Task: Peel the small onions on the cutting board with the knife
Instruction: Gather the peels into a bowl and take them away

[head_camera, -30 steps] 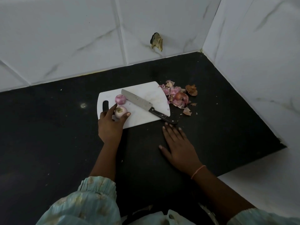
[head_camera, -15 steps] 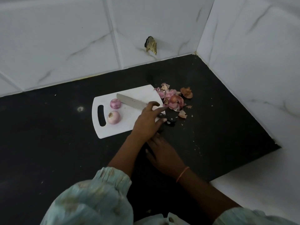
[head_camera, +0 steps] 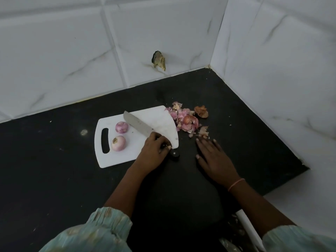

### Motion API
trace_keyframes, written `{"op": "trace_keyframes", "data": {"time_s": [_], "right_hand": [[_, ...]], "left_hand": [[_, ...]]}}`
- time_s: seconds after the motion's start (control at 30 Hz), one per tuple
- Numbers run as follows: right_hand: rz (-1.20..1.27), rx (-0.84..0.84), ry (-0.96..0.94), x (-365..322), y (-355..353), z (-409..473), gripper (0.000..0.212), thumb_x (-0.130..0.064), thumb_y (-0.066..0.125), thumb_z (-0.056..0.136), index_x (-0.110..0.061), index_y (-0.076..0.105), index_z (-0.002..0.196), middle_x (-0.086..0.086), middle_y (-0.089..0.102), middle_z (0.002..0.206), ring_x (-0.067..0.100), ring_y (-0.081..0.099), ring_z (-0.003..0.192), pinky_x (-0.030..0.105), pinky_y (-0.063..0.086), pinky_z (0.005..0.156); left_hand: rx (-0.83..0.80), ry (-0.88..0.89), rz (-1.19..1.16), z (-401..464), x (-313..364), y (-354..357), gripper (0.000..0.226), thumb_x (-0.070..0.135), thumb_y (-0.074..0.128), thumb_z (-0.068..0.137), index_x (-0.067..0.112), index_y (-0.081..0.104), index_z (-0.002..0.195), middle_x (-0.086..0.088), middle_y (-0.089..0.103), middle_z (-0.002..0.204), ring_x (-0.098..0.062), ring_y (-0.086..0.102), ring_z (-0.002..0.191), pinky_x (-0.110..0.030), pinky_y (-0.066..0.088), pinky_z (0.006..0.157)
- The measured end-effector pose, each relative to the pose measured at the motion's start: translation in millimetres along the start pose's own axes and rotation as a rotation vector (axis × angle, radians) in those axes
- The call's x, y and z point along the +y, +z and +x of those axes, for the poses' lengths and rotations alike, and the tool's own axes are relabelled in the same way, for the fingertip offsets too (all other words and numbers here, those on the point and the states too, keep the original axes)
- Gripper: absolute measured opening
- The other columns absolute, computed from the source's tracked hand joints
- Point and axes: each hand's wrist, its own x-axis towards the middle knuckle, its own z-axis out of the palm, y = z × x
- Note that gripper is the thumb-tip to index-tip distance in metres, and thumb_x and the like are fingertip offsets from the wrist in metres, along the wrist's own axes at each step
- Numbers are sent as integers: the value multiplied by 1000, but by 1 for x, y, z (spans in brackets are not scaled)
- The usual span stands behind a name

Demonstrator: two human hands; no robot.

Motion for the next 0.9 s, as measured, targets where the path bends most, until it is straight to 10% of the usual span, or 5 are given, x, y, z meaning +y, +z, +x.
{"op": "trace_keyframes", "data": {"time_s": [0.2, 0.4, 0.73, 0.9], "right_hand": [[268, 324, 240, 6, -12, 34, 66, -41, 58, 94, -21, 30, 151, 6, 27, 156, 21, 26, 143, 35, 25, 115], [271, 270, 126, 11, -1, 96, 81, -47, 60, 90, -21, 19, 155, 10, 14, 162, 28, 17, 148, 43, 22, 119], [558, 432, 165, 13, 4, 111, 38, 1, 60, 89, -15, 67, 123, 5, 65, 127, 16, 60, 115, 26, 45, 102], [1178, 539, 548, -9, -15, 115, 30, -1, 64, 89, -24, 74, 104, -2, 74, 94, 12, 68, 73, 32, 54, 61]], "left_hand": [[114, -23, 14, 10, 17, -19, 37, 46, 70, 87, 35, 61, 121, 8, 40, 128, -10, 58, 103, -31, 51, 89], [36, 97, 170, 100, 58, -10, 78, 25, 75, 82, 29, 38, 151, -9, 28, 155, -35, 33, 139, -49, 38, 110], [84, -46, 120, 135, 68, 19, 29, 12, 57, 94, 22, 71, 117, -6, 69, 103, -25, 66, 95, -34, 54, 84], [230, -51, -246, 130, 78, 9, 32, 4, 62, 90, 13, 71, 119, -2, 69, 106, -12, 62, 93, -8, 44, 76]]}}
